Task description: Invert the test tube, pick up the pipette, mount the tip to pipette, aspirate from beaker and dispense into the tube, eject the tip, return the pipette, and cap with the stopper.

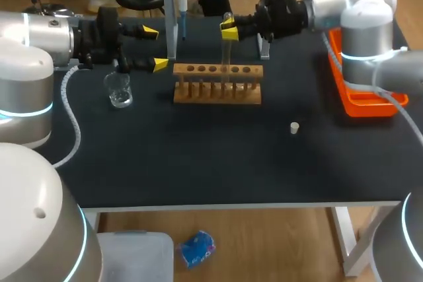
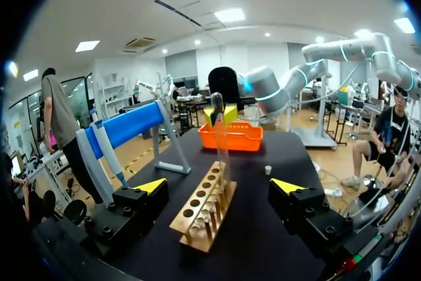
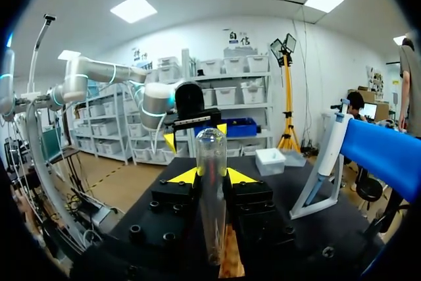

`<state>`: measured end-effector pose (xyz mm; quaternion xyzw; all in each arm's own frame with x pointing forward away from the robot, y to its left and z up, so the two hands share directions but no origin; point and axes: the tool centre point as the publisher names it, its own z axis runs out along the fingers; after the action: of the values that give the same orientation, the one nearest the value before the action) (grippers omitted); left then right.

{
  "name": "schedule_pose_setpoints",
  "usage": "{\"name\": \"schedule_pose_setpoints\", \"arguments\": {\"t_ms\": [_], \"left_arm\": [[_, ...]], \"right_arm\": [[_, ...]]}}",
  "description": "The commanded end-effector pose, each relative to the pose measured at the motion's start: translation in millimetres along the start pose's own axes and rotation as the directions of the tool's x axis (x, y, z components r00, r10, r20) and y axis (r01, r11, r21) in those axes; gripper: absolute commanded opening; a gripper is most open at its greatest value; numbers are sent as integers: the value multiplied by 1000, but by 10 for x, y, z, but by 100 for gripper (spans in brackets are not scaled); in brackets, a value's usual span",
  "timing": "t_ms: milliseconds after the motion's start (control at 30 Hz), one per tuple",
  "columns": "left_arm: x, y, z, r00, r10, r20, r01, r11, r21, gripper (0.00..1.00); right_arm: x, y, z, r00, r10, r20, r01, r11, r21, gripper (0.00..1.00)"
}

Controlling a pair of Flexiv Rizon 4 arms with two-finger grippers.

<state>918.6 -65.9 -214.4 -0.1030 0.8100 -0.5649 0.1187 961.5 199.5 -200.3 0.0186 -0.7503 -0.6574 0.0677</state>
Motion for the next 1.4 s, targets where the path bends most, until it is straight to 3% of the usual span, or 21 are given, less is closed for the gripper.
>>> {"name": "schedule_pose_setpoints", "arguments": {"t_ms": [33,133,633,667,733,800,833,867,900,933,1400], "left_arm": [[2,4,-2,1000,1,0,-1,1000,1,100],[2,4,-2,1000,1,0,-1,1000,1,100],[2,4,-2,1000,1,0,-1,1000,1,100],[2,4,-2,1000,1,0,-1,1000,1,100],[2,4,-2,1000,1,0,-1,1000,1,100],[2,4,-2,1000,1,0,-1,1000,1,100],[2,4,-2,1000,1,0,-1,1000,1,100],[2,4,-2,1000,1,0,-1,1000,1,100],[2,4,-2,1000,1,0,-1,1000,1,100],[2,4,-2,1000,1,0,-1,1000,1,100],[2,4,-2,1000,1,0,-1,1000,1,100]], "right_arm": [[60,139,-89,1000,-1,8,1,1000,4,0],[103,256,-158,999,-32,25,32,999,15,0],[103,256,-158,999,-32,25,32,999,15,0],[80,252,-191,997,80,4,-81,995,51,0],[10,337,-253,926,378,-15,-377,925,43,0],[-43,432,-279,863,505,-21,-504,862,57,0],[-56,456,-288,807,591,-6,-588,803,94,0],[-64,482,-291,768,640,-30,-635,766,100,0],[-61,519,-287,699,714,-41,-710,699,87,0],[-67,535,-285,657,753,-35,-747,656,107,0],[-54,549,-276,647,762,-29,-756,646,104,0]]}}
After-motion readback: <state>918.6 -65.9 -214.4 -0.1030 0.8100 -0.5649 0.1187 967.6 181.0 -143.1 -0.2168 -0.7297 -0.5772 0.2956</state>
